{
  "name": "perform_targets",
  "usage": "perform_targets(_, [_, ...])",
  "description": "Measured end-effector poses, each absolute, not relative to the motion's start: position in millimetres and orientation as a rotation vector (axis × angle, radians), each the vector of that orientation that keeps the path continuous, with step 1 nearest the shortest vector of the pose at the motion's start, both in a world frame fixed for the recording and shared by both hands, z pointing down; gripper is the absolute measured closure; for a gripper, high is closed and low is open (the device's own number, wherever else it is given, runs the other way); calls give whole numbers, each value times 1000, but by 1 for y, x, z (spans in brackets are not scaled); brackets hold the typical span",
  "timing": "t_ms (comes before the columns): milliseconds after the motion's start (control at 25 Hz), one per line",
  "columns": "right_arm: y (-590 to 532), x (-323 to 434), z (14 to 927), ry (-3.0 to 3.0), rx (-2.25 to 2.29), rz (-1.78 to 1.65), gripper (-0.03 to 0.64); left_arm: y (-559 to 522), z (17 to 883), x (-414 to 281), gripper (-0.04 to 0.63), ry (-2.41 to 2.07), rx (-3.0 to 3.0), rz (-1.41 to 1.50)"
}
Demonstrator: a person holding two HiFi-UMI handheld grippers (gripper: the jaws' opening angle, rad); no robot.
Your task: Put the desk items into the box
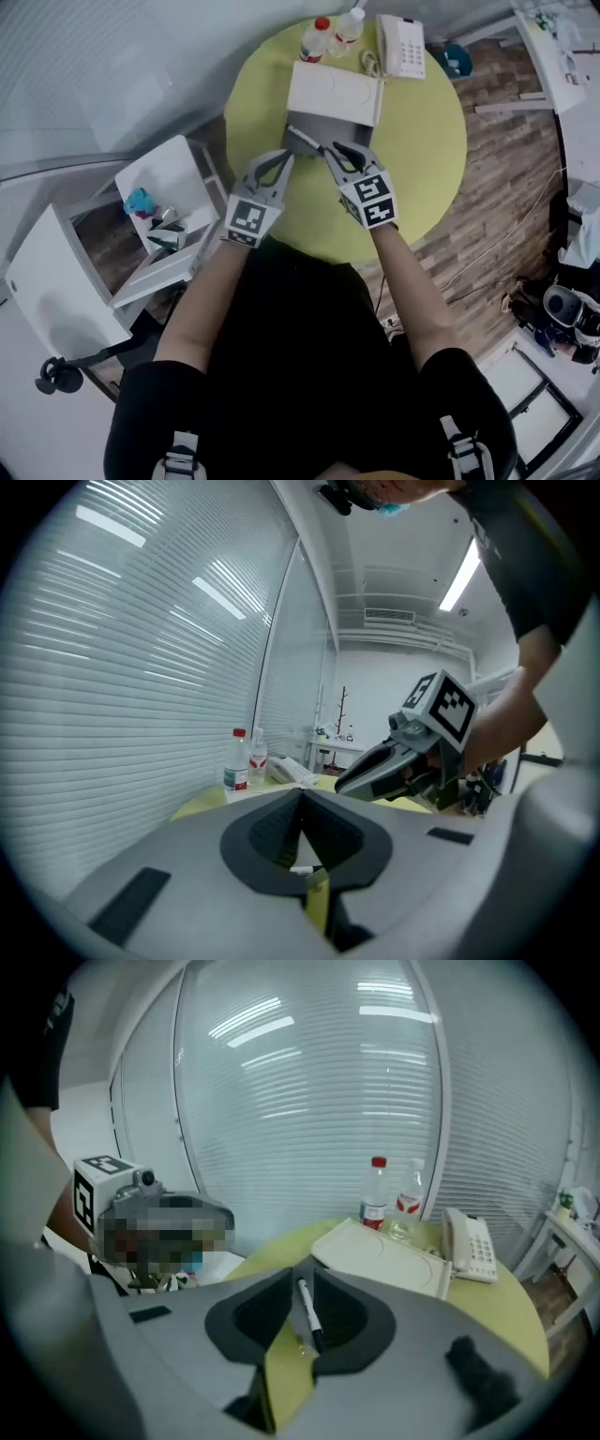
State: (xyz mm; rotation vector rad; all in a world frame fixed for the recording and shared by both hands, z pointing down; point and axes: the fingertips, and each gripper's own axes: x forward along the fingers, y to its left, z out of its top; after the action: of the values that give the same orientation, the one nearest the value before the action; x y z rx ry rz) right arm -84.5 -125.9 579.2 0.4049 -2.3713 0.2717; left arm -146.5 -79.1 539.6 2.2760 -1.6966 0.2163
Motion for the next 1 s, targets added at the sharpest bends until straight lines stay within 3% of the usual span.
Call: perform_targets(1000, [-53,-3,324,-2893,675,157,600,-49,318,-44,586,-1319,2735,53])
